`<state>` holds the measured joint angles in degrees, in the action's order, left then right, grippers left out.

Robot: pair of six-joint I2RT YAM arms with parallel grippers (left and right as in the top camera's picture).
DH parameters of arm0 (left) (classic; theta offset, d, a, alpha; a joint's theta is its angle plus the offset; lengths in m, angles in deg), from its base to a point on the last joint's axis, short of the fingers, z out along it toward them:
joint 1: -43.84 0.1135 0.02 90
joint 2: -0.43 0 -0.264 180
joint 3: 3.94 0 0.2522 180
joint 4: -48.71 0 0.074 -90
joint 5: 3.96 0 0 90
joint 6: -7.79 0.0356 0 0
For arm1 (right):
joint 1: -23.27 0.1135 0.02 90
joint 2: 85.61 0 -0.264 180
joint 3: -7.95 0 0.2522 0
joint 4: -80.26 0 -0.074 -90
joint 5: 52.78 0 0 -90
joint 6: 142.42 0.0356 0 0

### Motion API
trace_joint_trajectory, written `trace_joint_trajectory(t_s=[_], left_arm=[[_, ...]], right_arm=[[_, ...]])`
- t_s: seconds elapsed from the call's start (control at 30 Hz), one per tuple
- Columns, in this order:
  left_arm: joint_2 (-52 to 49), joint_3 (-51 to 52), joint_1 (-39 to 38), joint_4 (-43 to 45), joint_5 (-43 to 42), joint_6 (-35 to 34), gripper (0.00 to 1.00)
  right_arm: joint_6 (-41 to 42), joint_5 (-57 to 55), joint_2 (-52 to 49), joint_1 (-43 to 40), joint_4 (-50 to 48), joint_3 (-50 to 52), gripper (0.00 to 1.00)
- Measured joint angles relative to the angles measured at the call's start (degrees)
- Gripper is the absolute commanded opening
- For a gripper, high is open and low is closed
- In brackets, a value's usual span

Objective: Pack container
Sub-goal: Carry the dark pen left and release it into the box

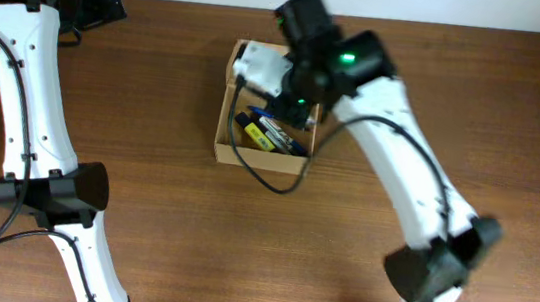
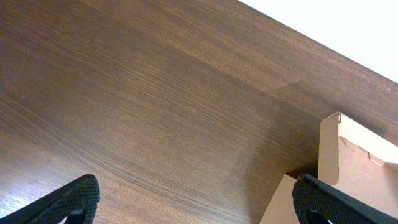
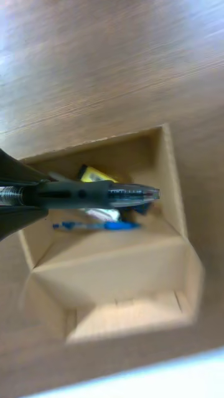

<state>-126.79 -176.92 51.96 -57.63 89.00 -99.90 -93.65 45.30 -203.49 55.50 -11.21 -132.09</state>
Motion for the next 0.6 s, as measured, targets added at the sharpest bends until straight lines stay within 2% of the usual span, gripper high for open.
trace_joint_trajectory(t_s=[0.3,0.6], left_arm=[[0.0,0.0,0.0,0.0,-0.02,-0.02,1.0],[0.0,0.0,0.0,0.0,0.0,-0.02,1.0]], right_arm=[[-2.69,-1.01,-13.6,0.22,-3.1,1.18,0.04],[-2.95,-0.09,-15.61,0.24,-8.0,1.31,0.04]])
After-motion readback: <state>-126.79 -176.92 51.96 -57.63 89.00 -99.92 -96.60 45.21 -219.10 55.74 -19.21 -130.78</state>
